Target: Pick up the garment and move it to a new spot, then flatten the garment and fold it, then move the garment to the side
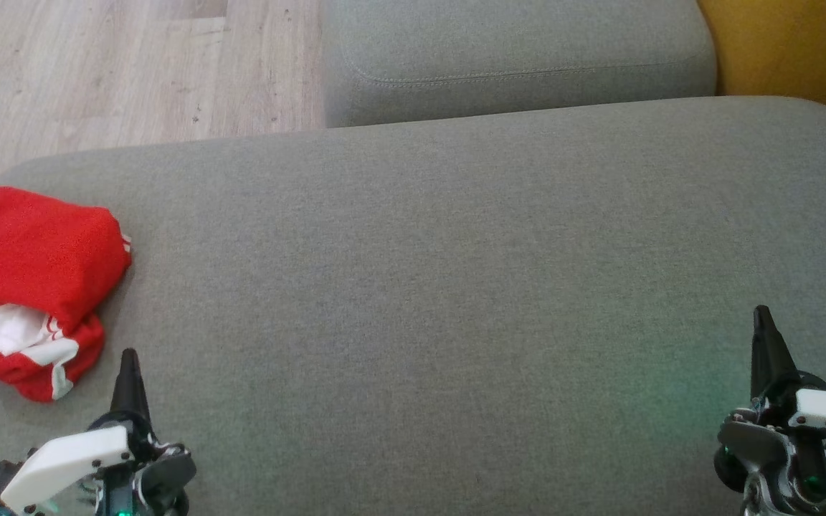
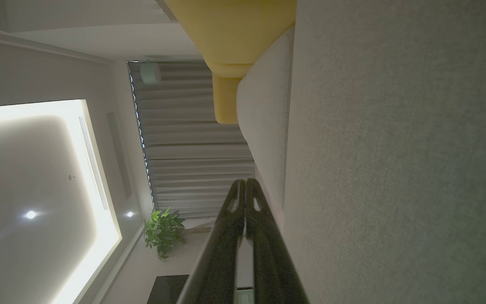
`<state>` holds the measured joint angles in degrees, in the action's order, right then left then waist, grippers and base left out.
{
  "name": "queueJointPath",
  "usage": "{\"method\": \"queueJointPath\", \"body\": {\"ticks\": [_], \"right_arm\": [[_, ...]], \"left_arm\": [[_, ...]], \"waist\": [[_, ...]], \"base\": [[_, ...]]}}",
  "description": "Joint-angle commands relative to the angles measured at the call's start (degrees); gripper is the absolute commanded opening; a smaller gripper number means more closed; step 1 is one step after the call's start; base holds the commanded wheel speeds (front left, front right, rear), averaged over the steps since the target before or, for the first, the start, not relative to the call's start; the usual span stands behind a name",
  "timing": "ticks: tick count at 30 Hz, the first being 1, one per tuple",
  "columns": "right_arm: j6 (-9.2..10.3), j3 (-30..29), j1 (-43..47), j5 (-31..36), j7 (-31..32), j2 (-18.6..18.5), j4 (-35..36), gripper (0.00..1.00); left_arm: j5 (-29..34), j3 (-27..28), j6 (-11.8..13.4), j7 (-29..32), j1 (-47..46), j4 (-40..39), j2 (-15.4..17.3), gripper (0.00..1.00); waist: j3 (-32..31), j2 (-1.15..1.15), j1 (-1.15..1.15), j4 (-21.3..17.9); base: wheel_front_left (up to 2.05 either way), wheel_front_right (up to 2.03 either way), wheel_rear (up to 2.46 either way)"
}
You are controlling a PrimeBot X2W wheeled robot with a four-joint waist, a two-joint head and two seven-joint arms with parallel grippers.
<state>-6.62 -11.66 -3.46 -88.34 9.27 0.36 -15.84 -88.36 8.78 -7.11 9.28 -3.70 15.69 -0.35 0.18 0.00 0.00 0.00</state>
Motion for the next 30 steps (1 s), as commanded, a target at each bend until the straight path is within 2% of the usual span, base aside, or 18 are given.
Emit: {"method": "queueJointPath", "body": {"ticks": [1, 30], "right_arm": [[-0.87, 1.22, -3.15, -0.51, 0.32, -0.36, 1.79, 0.0], [-0.87, 1.22, -3.15, -0.51, 0.32, -0.36, 1.79, 0.0]], "left_arm": [[-0.48, 1.66, -0.37, 0.31, -2.91, -1.65, 0.35, 0.0], [-0.48, 1.66, -0.37, 0.31, -2.91, -1.65, 0.35, 0.0]], "waist": [[0.0, 0.0, 0.0, 0.0], [0.0, 0.0, 0.0, 0.0]], "base": [[0.0, 0.0, 0.0], [0.0, 0.0, 0.0]]}}
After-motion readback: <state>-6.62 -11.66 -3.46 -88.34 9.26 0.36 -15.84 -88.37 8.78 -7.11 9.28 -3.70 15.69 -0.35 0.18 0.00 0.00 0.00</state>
